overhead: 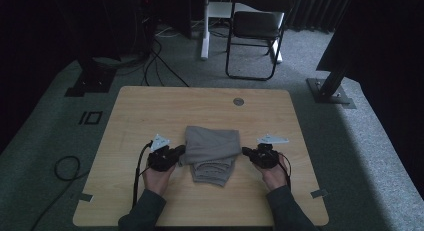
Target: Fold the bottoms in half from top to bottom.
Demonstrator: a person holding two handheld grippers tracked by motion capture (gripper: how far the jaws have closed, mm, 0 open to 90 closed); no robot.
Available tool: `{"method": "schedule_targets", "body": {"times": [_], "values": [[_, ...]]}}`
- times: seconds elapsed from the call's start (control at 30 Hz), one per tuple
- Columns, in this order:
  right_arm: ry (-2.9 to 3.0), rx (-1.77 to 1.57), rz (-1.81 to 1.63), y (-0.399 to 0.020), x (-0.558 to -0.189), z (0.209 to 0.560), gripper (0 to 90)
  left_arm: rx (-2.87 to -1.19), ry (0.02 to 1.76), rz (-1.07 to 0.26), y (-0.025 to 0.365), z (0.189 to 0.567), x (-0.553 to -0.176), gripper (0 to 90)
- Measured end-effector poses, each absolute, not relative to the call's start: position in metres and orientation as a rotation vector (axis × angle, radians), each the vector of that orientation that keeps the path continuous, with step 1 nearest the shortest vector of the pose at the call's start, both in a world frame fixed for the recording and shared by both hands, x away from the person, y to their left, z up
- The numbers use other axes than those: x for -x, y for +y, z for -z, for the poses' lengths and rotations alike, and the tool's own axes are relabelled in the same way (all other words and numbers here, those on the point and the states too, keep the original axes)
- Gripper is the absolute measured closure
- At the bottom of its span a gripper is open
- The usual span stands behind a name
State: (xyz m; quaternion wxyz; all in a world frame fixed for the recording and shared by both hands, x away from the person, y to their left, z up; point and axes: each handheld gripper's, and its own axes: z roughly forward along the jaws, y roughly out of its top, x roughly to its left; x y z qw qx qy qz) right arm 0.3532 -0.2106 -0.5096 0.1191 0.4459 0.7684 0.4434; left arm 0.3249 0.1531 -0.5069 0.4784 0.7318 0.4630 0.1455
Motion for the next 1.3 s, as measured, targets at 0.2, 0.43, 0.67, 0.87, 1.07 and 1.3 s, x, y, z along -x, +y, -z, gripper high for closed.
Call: {"method": "schedule_targets", "body": {"times": [0.2,0.43,0.67,0.87,1.07,1.3], "values": [[2.21,-1.413,-1.345,-0.204,-0.38,0.509,59.2,-1.766,1.159,-0.332,0.154,0.51,-0.332,72.3],[2.266,-1.542,-1.262,-0.185,-0.404,0.523,57.7,-1.802,1.155,-0.308,0.145,0.513,-0.338,76.3],[2.304,-1.471,-1.237,-0.188,-0.384,0.517,87.7,-1.82,1.157,-0.323,0.144,0.511,-0.333,86.8],[2.281,-1.369,-1.271,-0.199,-0.359,0.502,87.9,-1.808,1.151,-0.349,0.15,0.506,-0.323,86.7],[2.313,-1.324,-1.259,-0.204,-0.338,0.507,87.9,-1.843,1.179,-0.36,0.156,0.514,-0.315,87.9],[2.356,-1.318,-1.199,-0.209,-0.33,0.516,66.2,-1.827,1.19,-0.372,0.159,0.517,-0.313,77.7]]}}
